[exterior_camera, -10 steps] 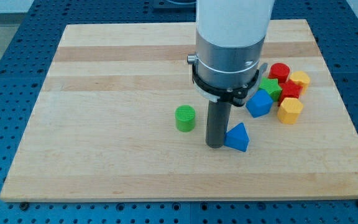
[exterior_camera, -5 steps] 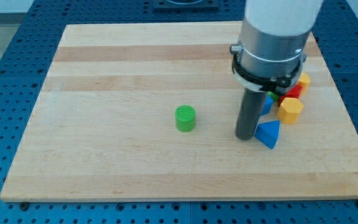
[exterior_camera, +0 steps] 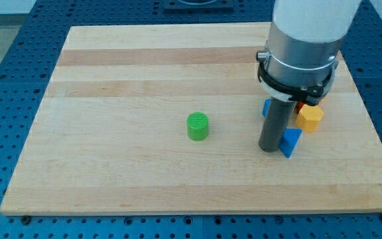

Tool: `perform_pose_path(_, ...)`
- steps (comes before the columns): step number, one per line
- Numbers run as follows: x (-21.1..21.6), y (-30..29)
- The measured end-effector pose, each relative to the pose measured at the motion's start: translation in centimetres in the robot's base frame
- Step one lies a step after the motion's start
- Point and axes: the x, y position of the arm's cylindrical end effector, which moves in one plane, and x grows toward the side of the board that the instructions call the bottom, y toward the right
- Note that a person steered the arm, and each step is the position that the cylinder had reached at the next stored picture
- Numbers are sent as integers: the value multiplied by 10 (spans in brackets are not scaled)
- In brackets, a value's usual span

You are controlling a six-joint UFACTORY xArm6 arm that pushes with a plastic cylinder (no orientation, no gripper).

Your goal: Move the blue triangle to the bottom of the blue cube

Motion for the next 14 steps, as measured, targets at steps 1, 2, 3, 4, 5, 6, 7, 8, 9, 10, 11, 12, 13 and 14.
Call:
perform_pose_path(1,4,0)
perform_pose_path(2,15,0)
perform_pose_path(3,31,4)
perform_pose_path(4,56,28)
perform_pose_path(5,53,35)
perform_pose_path(6,17,40)
perform_pose_path(7,0,45)
perform_pose_path(8,0,45)
perform_pose_path(9,-6,51)
perform_pose_path(10,5,52)
perform_pose_path(11,50,41)
perform_pose_path(12,64,-17)
perform_pose_path(13,55,-57)
perform_pose_path(14,22,-58)
